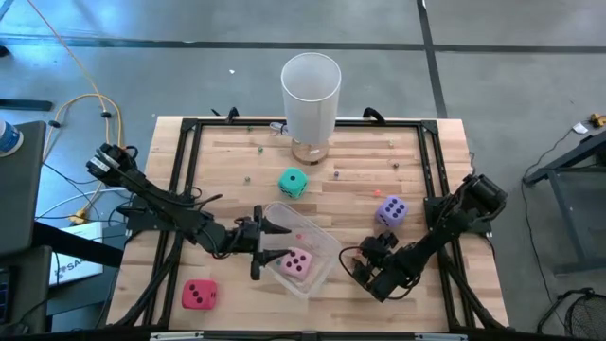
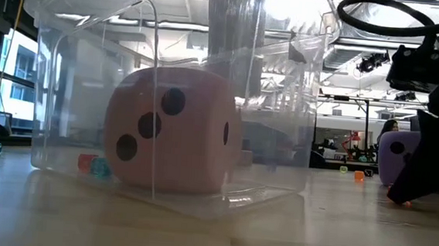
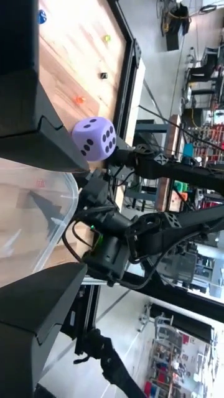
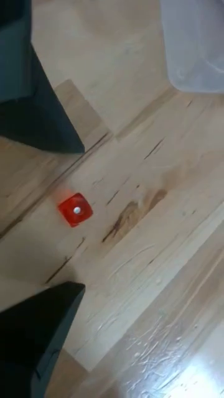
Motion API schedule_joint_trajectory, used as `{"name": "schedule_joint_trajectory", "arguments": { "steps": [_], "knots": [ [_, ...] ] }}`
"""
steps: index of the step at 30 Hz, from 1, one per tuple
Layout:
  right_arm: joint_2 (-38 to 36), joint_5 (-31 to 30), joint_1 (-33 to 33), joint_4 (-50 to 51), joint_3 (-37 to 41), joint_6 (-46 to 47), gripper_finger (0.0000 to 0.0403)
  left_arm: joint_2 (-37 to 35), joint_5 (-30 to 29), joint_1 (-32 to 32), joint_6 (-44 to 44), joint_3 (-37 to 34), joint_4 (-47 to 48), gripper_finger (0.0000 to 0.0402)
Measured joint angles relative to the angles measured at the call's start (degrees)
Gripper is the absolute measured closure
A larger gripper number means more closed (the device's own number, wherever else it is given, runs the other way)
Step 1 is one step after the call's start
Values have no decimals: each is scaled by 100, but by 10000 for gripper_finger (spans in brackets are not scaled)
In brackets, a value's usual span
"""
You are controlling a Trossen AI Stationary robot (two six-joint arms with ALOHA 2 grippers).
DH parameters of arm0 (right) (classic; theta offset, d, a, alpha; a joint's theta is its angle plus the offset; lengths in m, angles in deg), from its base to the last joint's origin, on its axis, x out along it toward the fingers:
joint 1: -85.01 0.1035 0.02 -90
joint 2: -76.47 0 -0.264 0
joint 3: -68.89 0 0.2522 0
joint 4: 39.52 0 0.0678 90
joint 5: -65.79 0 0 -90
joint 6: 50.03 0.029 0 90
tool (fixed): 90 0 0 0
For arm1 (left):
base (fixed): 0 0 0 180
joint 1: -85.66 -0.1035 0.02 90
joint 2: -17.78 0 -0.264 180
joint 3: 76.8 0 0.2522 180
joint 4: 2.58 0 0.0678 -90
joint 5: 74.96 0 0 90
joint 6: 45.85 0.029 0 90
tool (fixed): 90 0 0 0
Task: Pick & Place Dice
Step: Put the small red dice into transparent bin
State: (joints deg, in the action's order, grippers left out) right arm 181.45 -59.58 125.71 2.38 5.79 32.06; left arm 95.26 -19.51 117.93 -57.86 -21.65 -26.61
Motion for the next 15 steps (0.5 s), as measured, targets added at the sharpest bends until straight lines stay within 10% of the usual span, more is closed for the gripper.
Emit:
{"name": "schedule_joint_trajectory", "arguments": {
  "steps": [15],
  "knots": [
    [12, 60, -42, -33, 2, -552, 298, -821, -508, 994, 11, 0, 57, 161]
  ]
}}
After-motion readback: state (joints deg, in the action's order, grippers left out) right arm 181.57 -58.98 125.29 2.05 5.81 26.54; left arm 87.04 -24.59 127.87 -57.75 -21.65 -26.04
